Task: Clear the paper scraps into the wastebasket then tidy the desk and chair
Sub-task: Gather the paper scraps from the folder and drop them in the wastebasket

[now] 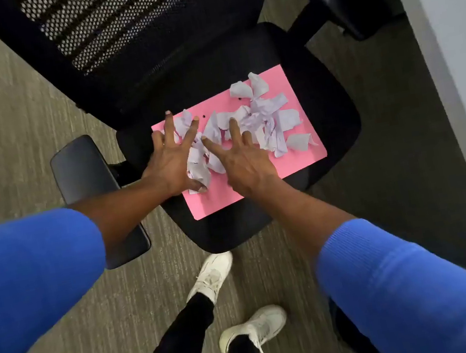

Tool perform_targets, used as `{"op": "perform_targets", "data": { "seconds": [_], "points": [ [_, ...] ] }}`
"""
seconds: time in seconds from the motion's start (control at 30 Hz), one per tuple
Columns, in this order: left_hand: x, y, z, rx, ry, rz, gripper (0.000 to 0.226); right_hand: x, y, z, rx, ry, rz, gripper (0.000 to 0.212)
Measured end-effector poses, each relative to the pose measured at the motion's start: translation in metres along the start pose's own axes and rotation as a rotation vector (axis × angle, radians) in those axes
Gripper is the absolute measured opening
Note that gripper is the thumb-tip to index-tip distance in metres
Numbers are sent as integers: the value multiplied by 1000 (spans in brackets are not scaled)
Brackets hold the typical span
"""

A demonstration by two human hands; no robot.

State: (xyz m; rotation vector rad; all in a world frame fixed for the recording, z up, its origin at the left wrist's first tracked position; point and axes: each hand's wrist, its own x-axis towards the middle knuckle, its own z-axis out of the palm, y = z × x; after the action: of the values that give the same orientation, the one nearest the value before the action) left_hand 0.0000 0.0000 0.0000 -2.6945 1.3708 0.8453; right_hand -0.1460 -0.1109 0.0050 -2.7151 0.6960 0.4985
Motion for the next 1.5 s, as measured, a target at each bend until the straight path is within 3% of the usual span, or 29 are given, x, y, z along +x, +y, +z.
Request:
{"op": "perform_targets", "data": {
  "seconds": [0.3,0.43,0.57,0.9,1.13,1.5],
  "points": [
    [12,6,15,26,41,18,101,22,4,7,-103,-56,-21,81],
    [15,10,22,-27,153,32,66,25,3,10,-95,23,-20,58],
    [11,13,27,-47,235,57,46,26,5,16,-28,158,-12,33],
    [9,8,23,-194,300,34,34,25,10,22,184,267,63,24],
    [-1,9,14,-283,362,-24,4,6,12,3,369,405,136,27],
    [-46,48,4,-478,483,-119,24,-58,19,1,682,533,437,28]
  ]
}}
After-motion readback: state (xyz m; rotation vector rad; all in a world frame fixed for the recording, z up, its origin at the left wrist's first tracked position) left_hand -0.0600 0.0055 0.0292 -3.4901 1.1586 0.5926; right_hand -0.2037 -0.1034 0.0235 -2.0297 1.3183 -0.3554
